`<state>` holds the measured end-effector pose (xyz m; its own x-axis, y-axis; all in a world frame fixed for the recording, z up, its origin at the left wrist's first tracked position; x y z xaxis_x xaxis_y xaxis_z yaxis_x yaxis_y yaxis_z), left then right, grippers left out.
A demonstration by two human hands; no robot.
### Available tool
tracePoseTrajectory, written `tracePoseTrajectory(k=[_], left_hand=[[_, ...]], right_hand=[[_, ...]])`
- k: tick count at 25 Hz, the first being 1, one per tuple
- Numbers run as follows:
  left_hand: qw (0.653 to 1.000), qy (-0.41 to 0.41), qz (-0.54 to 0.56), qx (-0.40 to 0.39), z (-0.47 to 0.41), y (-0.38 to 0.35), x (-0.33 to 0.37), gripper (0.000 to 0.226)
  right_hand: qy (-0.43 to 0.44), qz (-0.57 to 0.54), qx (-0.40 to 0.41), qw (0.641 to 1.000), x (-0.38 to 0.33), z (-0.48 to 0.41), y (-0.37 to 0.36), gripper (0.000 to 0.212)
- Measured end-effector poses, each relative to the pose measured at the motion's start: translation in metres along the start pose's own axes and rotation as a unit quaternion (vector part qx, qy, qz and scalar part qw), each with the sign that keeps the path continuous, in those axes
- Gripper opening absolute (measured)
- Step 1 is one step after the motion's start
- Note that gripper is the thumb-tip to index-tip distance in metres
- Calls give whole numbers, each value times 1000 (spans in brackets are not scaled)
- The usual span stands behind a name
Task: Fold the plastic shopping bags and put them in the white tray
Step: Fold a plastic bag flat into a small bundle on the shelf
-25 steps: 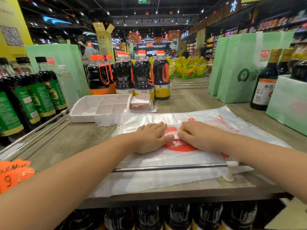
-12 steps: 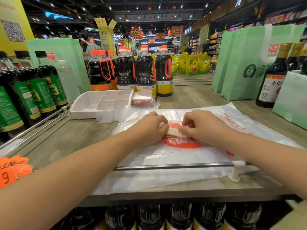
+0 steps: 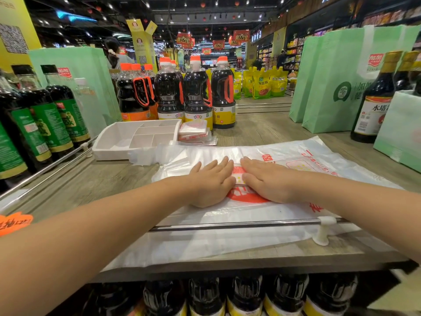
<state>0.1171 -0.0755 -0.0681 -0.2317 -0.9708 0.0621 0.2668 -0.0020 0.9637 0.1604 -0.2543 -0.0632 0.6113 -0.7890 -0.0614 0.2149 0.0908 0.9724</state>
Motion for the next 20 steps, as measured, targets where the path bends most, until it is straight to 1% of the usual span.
tracePoseTrajectory(k=[4, 9, 10, 12, 14, 16, 17, 18, 20], left_hand=[[998, 23, -46, -20, 3, 3, 1, 59], [997, 13, -64, -43, 14, 6, -3, 57], [998, 12, -49, -30, 14, 5, -4, 56], [999, 7, -4, 44, 11, 4, -6, 50], [992, 2, 10, 128, 6, 6, -6, 41], [986, 4, 13, 165, 1, 5, -3, 38], [987, 3, 7, 160, -1, 5, -2, 41], [990, 1, -1, 139, -3, 3, -1, 45], [998, 2, -5, 66, -3, 1, -1, 54]], right_hand=[[-20, 17, -24, 999, 1, 3, 1, 61], [-38, 28, -47, 998, 7, 19, 1, 60], [-38, 26, -48, 998, 7, 20, 1, 60], [-36, 20, -36, 998, 7, 19, 0, 60], [-23, 21, 15, 999, 5, 16, 3, 57], [-2, 15, 83, 996, 1, 14, 6, 47], [10, 3, 98, 995, -2, 13, 6, 44], [21, -11, 96, 995, -4, 11, 6, 44], [27, -21, 43, 998, -4, 9, 3, 54]])
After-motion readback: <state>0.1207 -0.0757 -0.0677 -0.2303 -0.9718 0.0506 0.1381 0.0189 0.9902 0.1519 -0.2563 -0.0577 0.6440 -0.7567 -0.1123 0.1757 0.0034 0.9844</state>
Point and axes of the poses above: each hand's wrist, its own z-axis away from the middle knuckle, its own y-axis out of the back of the hand, x = y × z, the point moved 1 cm from there along -z, towards the middle knuckle, and after that the axes turned 7 degrees about -x, right-handed, at the moved point
